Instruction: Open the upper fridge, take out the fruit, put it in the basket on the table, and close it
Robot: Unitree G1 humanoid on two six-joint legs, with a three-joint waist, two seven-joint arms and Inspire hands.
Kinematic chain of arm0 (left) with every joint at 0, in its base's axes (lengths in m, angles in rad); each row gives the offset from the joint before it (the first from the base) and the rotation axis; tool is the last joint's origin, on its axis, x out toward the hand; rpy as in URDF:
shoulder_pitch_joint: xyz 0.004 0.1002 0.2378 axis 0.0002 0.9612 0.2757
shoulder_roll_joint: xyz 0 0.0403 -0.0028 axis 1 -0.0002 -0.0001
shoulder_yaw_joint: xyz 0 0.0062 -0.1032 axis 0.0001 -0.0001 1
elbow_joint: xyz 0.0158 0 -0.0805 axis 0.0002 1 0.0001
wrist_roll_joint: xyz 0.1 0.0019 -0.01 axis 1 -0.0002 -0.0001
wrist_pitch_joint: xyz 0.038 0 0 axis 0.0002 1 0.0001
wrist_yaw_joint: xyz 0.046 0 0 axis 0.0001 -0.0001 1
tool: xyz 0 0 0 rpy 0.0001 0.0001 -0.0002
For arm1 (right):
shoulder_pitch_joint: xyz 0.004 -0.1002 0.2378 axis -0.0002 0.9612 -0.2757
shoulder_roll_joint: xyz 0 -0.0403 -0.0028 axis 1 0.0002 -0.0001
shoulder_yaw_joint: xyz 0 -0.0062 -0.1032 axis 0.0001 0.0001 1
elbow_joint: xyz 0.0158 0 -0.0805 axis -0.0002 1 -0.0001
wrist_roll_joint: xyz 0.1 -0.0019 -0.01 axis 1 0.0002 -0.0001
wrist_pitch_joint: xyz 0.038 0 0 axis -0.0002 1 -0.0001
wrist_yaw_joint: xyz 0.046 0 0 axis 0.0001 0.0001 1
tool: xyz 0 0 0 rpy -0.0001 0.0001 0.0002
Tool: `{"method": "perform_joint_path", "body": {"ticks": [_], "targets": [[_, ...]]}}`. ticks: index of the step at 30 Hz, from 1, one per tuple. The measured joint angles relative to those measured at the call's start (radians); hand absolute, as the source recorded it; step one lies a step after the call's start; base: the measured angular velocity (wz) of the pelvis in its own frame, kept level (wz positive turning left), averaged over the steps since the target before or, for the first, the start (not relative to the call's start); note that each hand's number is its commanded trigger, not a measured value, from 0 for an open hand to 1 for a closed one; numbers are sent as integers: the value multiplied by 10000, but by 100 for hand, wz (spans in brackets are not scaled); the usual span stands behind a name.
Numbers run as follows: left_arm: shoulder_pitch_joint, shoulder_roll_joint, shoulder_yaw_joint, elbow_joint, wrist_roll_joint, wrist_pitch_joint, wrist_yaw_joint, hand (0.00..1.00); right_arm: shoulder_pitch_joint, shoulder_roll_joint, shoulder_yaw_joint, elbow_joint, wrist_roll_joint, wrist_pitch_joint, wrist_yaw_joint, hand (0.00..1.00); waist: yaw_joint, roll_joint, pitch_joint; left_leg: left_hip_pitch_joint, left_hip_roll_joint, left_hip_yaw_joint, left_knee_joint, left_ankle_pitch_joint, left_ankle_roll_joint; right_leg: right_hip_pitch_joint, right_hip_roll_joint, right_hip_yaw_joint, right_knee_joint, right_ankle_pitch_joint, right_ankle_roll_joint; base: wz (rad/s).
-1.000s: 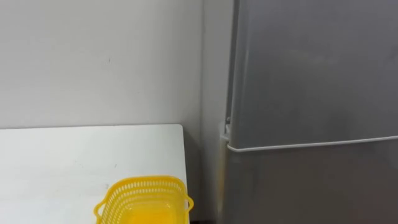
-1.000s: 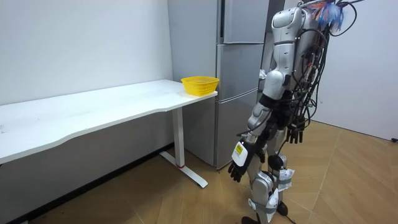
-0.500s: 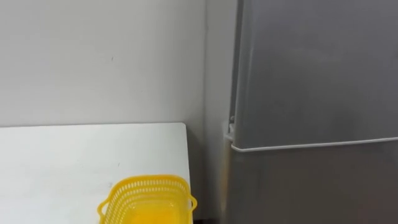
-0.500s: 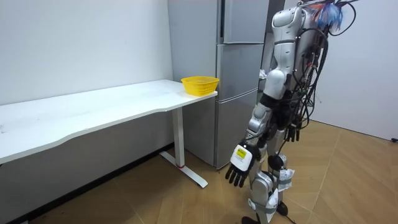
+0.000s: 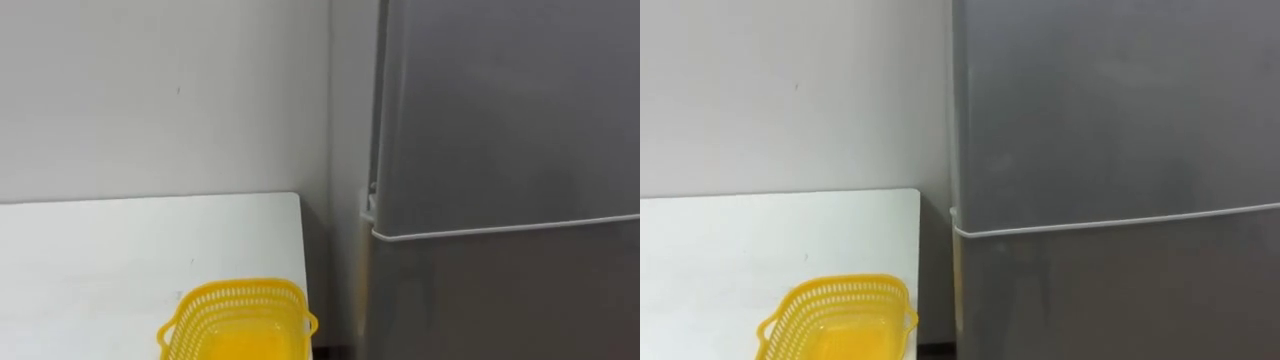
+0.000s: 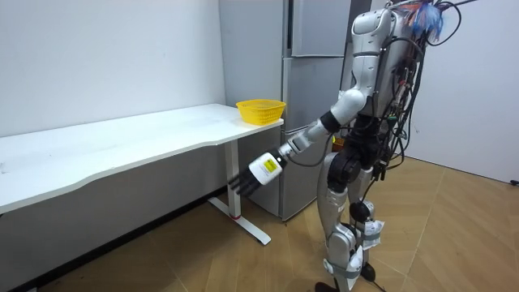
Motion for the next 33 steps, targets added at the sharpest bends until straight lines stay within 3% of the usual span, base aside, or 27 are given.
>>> {"method": "perform_joint_path", "body": {"ticks": [3, 7, 10, 14, 18, 21, 25, 28, 33], "targets": [[26, -13, 544, -1615, -270, -141, 1011, 0, 73, 12, -208, -1, -1, -57, -134, 0, 38, -28, -9, -4, -2, -2, 2, 0, 0, -28, 2, 51, -1, 0, 0, -1], [122, 70, 1051, -4628, -109, -477, 2506, 0, 352, 84, -199, -191, 26, -138, -456, 0, 290, -5, -37, 61, -4, 3, 2, 0, 0, -25, 7, 66, -6, 0, -1, -5], [132, 233, 1414, -6255, 711, -561, 3337, 0, 450, 146, -183, -131, 47, -128, -659, 0, 370, 39, -49, 157, -5, 6, 2, 0, 0, 20, 6, 92, -8, 0, 0, 0], [206, 254, 1922, -8297, 1725, -681, 3806, 0, 690, 185, -181, -166, 105, -123, -538, 0, 458, 43, -54, 227, -4, 8, 4, 0, -1, 75, 12, 156, -6, 0, -1, 0], [175, 321, 1943, -9189, 1917, -753, 3837, 0, 805, 212, -79, -134, 86, -103, -177, 0, 412, 52, -39, 231, 3, -82, -1, -4, 2, 136, 14, 122, -10, -1, -1, 6], [186, 300, 1658, -9758, 1531, -724, 3381, 0, 762, 322, -72, -133, 86, 64, -45, 0, 265, 54, -31, 155, -5, -276, 14, -6, 6, 129, 12, 18, 0, 11, -14, 13], [174, 297, 785, -10625, 1203, -709, 2122, 0, 689, 309, -74, -125, 32, 320, 253, 0, -23, 44, -17, 35, -22, -396, 60, -4, 8, 129, -12, -123, -4, 22, -15, 10], [120, 235, 11, -10895, 1190, -633, 1141, 0, 610, 295, -77, -73, 33, 303, 429, 0, -142, 91, -28, 4, -30, -486, 63, -2, 9, 126, -10, -151, 6, 24, -12, 2], [-139, 224, -1039, -11885, -166, -449, -671, 0, 238, 280, -58, 131, 7, 308, 652, 0, -388, 26, 5, -13, -37, -385, 109, 5, 15, 141, -26, -122, 4, 24, -11, -3]]}}
